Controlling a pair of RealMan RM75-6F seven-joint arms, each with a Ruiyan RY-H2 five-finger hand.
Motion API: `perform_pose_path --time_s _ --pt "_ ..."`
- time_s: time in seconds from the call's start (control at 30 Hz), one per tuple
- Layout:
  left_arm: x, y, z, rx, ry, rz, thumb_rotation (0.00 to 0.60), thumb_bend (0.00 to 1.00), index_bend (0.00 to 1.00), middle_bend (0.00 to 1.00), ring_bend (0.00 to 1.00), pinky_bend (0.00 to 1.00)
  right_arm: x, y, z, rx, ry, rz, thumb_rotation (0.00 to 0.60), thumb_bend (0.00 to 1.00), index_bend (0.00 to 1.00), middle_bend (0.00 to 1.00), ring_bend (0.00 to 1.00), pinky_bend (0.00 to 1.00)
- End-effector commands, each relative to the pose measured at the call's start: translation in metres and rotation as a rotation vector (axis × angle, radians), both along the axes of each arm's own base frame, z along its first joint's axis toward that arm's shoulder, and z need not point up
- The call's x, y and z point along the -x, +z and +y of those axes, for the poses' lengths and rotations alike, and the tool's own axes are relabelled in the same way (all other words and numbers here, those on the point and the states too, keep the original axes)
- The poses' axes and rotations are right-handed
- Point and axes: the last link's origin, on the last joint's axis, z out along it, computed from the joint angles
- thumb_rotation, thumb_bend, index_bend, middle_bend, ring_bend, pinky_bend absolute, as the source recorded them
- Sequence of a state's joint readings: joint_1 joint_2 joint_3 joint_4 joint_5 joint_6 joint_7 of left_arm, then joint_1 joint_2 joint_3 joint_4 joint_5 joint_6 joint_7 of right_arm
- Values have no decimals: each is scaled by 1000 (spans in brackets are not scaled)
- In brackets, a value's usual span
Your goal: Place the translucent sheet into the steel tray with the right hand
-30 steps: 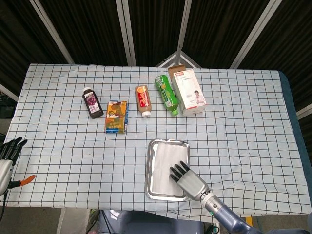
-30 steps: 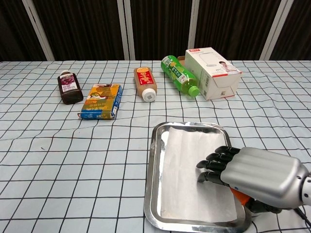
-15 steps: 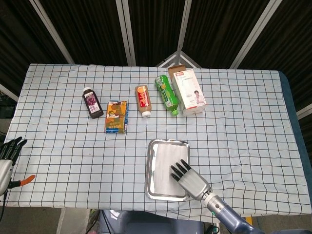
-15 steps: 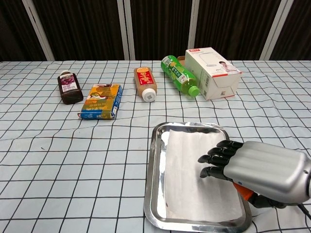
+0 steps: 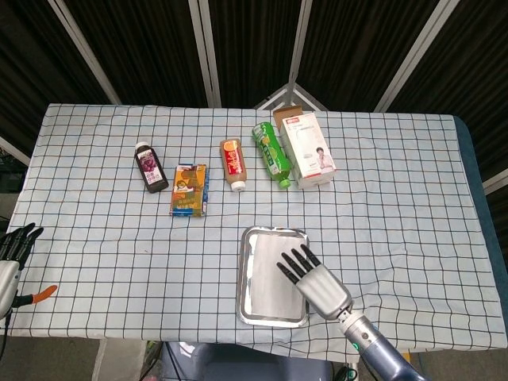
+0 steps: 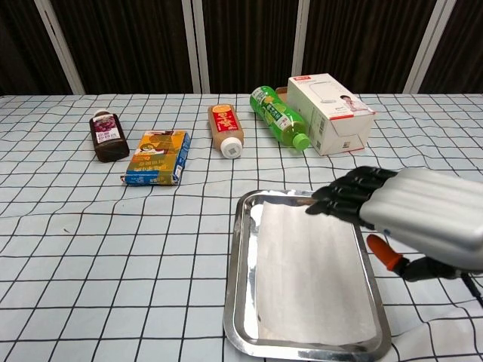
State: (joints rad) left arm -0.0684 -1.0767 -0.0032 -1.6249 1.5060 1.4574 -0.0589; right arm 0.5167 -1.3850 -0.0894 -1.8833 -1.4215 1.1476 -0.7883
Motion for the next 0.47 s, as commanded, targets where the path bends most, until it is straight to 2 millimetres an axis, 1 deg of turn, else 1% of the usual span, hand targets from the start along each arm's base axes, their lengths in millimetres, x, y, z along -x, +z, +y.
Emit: perform_pose_path --time_s 0.03,0.1,0.2,0.27,0.37,0.47 --pt "0 0 0 2 -2 1 600 0 0 0 0 0 21 33 0 132 -91 -83 600 574 6 39 0 0" --pt "0 -1 0 6 -5 4 600 0 0 0 0 0 37 49 3 191 -143 -113 600 495 0 11 0 0" --pt "-1 -1 0 7 -8 9 600 0 0 0 0 0 60 71 11 268 -208 -148 600 432 0 0 0 0" --pt "-1 -2 0 7 -9 12 600 0 0 0 0 0 75 84 18 316 -265 -175 600 406 0 0 0 0" --pt "-1 -3 -1 4 -9 23 600 0 0 0 0 0 102 106 38 397 -369 -249 600 395 0 0 0 0" --pt "-2 -3 -1 -3 -10 28 600 0 0 0 0 0 115 121 53 443 -443 -340 600 394 0 0 0 0"
